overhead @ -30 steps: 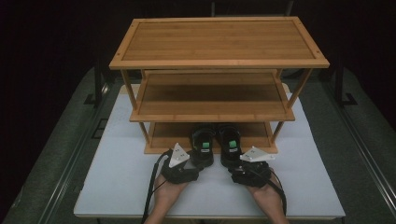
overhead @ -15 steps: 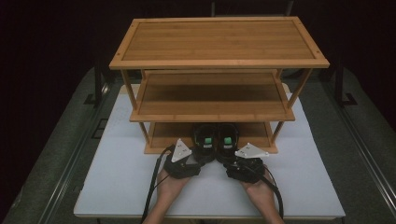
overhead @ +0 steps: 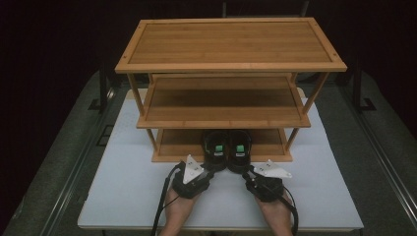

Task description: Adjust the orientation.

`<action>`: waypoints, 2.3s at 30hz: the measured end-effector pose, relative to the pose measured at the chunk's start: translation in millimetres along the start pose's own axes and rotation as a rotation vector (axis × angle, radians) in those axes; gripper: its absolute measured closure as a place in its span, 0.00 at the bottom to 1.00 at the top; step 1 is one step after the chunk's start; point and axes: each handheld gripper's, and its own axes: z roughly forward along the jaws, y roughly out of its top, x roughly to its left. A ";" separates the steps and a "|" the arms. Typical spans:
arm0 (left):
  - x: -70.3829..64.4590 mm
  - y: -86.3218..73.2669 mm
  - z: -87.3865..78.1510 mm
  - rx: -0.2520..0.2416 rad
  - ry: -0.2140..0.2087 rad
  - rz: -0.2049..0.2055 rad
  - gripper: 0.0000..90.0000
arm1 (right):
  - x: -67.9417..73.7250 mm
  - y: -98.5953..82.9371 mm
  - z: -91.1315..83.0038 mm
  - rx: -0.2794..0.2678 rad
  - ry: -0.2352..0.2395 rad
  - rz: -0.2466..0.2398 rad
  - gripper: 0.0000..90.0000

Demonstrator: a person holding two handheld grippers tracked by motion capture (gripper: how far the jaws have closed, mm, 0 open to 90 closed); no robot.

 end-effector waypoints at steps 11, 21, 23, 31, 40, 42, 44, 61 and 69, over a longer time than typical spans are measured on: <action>0.5 0.2 6.6 0.030 0.029 -0.001 0.93 | 3.3 1.6 3.5 0.011 -0.022 -0.007 0.93; 3.9 4.5 14.5 0.043 0.077 0.031 0.95 | 6.2 6.7 11.9 0.007 -0.049 -0.013 1.00; 4.6 5.2 16.5 0.049 0.090 0.046 0.96 | 6.1 7.4 14.2 0.007 -0.052 -0.010 1.00; 11.4 8.6 22.6 0.059 0.102 0.058 1.00 | 5.1 10.7 21.3 0.006 -0.064 -0.003 1.00; 16.4 13.2 29.8 0.076 0.115 0.066 1.00 | 2.2 14.2 28.3 0.008 -0.069 0.009 1.00; 17.5 13.6 30.9 0.076 0.119 0.065 1.00 | 2.2 15.1 29.8 0.010 -0.068 0.010 1.00; 18.1 13.6 32.2 0.074 0.123 0.065 0.99 | 1.8 15.8 31.0 0.010 -0.069 0.005 1.00; 23.8 18.1 43.8 0.075 0.131 0.077 0.98 | -3.1 22.4 42.6 0.018 -0.105 -0.010 1.00; 25.0 18.3 45.8 0.079 0.135 0.081 0.97 | -3.7 23.2 45.1 0.017 -0.106 -0.010 1.00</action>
